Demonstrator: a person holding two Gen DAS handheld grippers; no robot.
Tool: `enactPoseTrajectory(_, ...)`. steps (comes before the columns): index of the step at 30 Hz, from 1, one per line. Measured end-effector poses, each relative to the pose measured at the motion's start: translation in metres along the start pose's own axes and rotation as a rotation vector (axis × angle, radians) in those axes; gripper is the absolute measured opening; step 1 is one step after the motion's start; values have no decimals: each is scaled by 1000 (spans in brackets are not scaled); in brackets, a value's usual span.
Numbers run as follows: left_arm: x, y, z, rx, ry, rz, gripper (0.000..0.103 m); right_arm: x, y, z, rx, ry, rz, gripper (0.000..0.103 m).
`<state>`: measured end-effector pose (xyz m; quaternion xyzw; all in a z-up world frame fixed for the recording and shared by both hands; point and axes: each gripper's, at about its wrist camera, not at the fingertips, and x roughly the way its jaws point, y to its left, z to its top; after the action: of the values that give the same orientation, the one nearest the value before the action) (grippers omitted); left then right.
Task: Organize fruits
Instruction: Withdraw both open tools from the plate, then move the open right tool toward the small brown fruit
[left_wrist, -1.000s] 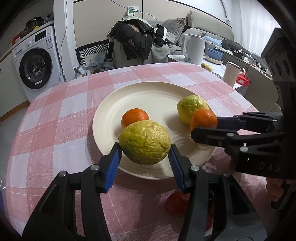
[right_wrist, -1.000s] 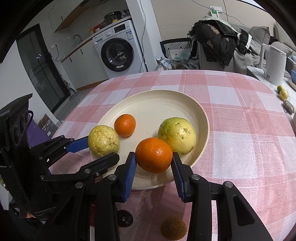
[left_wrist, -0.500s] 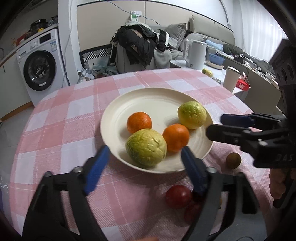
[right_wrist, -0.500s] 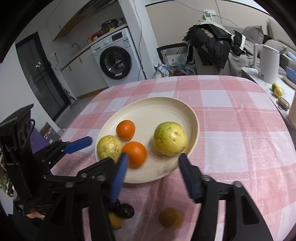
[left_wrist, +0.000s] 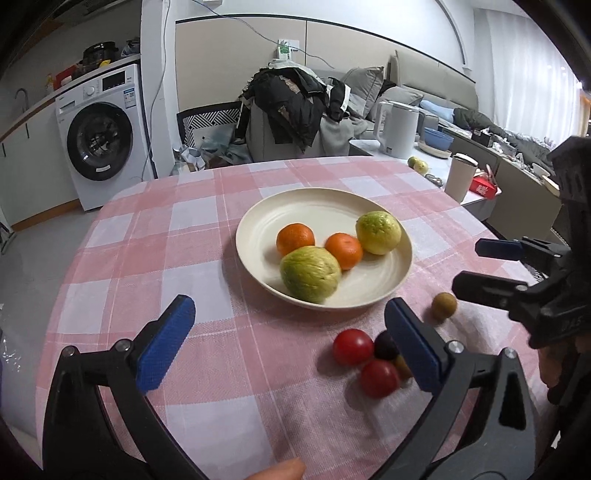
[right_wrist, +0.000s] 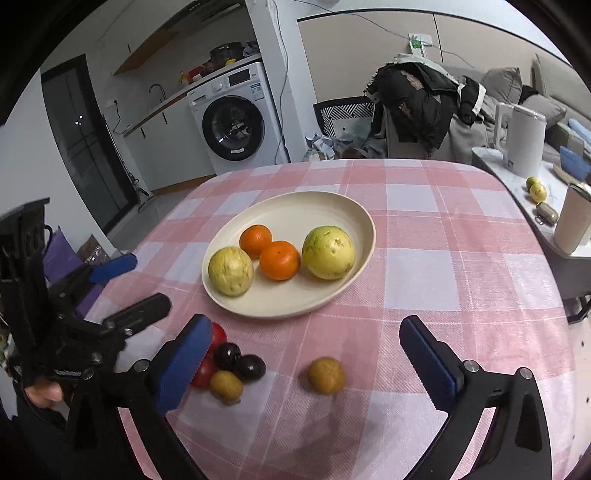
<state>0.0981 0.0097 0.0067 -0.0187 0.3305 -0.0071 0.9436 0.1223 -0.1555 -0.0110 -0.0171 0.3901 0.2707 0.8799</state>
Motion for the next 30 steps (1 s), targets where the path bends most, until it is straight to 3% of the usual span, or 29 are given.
enactPoseTrajectory(11,-1,-2,-1,-6,28,-6,102,7,-1,-10,-28,55,-22,103)
enactPoseTrajectory(18,6,-5,-2,9,69,-5,102,13,4,-16,-78,131,-13,103)
enactPoseTrajectory(24,6,-9,-3,20,77,-12,102,9,7,-20,-110,146,17,103)
enactPoseTrajectory(30,6,-11,-3,11,100,-69,102,10,7,-25,-135,168,25,102)
